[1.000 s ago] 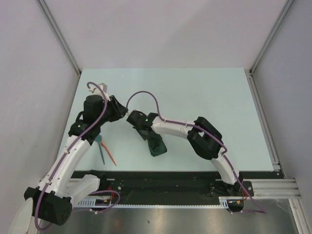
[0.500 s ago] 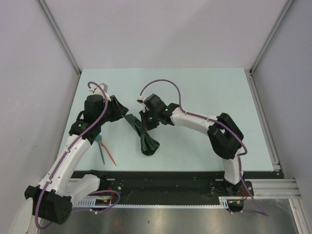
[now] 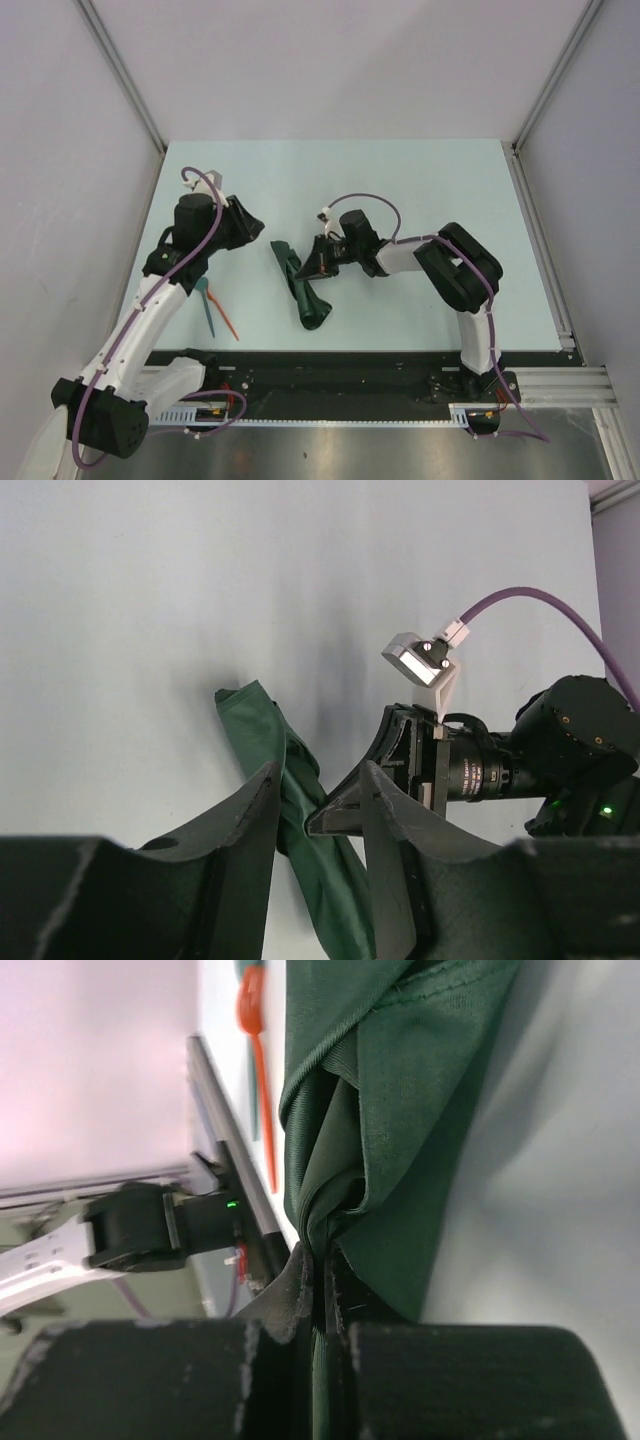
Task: Fold the napkin into a case and place the utensils inside
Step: Turn over the smaller rectangle folded napkin at the center of the board.
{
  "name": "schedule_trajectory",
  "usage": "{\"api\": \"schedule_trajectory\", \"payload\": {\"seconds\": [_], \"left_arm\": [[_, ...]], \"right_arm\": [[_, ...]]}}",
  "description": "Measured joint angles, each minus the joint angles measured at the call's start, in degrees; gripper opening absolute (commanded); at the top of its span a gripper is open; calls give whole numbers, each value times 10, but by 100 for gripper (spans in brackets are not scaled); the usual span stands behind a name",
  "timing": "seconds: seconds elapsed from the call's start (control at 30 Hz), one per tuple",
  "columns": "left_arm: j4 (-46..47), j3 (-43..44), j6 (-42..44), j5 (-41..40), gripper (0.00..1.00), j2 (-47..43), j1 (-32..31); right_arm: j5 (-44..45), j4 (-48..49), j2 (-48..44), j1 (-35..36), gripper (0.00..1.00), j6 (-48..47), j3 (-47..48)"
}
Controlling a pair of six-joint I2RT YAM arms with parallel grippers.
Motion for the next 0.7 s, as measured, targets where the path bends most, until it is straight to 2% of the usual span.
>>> {"api": "schedule_trajectory", "payload": {"seconds": [0.27,0.33,0.5,0.57,0.67,0.7], "left_arm": [[7,-7,-1,13,43,14,0],[8,-8,-1,16,43,20,0],[20,-11,-1,25,43,33,0],[27,-15,-1,30,43,40,0],[36,-20,-2,42,43,55,0],[40,-23,-2,47,43,61,0]], "right_arm": [[-83,231,40,-53,1,120,-85],[-96,266,50,-69,8,138,-101],[-119,313,63,-103,17,155,-129],[-126,321,64,-115,23,155,-135],[-139,314,64,-132,35,141,-136],[-142,304,64,-138,42,130,-136]]}}
